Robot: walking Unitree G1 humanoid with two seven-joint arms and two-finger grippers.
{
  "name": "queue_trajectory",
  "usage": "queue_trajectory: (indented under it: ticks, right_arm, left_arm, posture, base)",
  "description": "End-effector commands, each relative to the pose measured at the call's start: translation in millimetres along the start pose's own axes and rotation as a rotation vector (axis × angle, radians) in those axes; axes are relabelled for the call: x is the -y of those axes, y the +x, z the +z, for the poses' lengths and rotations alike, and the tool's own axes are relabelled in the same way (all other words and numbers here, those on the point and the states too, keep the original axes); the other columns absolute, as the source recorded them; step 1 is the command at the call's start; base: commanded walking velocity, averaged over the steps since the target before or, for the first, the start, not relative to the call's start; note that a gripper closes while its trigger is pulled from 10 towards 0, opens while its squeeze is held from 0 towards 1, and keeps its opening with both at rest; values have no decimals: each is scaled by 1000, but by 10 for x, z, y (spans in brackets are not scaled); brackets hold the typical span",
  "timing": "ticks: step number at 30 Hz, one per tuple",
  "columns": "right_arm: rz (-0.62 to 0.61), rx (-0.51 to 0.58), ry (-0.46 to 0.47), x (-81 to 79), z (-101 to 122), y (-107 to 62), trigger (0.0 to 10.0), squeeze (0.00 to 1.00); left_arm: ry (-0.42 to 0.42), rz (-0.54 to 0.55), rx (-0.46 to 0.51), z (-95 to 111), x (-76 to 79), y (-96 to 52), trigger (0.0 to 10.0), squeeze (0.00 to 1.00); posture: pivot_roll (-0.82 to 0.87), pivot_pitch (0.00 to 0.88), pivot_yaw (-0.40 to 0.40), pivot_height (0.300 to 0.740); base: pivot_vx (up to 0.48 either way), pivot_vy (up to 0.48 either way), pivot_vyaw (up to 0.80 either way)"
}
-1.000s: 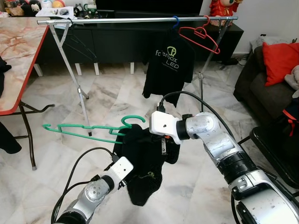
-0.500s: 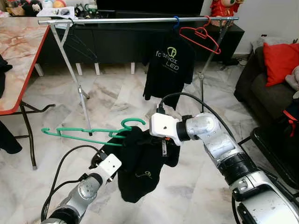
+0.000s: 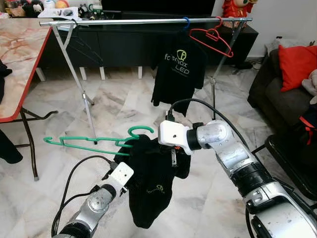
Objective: Hang hanger
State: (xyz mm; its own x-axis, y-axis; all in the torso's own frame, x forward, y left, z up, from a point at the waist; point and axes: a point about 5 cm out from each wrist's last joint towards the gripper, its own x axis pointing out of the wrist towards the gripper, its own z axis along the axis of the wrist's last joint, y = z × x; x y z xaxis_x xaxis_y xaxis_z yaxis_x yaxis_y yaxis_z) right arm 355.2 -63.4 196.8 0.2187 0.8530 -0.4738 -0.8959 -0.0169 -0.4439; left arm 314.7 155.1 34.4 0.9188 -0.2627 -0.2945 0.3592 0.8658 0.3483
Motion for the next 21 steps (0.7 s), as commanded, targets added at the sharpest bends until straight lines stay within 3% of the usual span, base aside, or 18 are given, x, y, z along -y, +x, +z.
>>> queue_trajectory:
  ticks: [1,2,3,5,21]
  right_arm:
    - [-6,17,-24,2,36,-13,0,0]
    - [-5,16,-24,-1,33,-11,0,0]
    - [-4,16,-23,-5,29,-8,0,0]
    - [-4,15,-22,-9,27,-4,0,0]
    - [-14,13,-19,7,32,-6,0,0]
  left_arm:
    - [-56,0,2,-27,7,-23,10000,0]
    - [-72,-3,6,-26,8,-25,10000,0]
    - [-91,-8,10,-27,11,-27,8941,0]
    - [-106,-8,9,-33,14,-29,0,0]
    - [-118,-38,-16,-66,54,-29,0,0]
  posture:
    - [-29,117,-105,721]
    - [-30,117,-105,721]
    - [-30,117,-105,721]
    - [-30,117,-105,721]
    - [-30,105,-101,721]
  base:
    - [0,0,0]
    - [0,0,0]
    - [0,0,0]
    - [0,0,0]
    - [0,0,0]
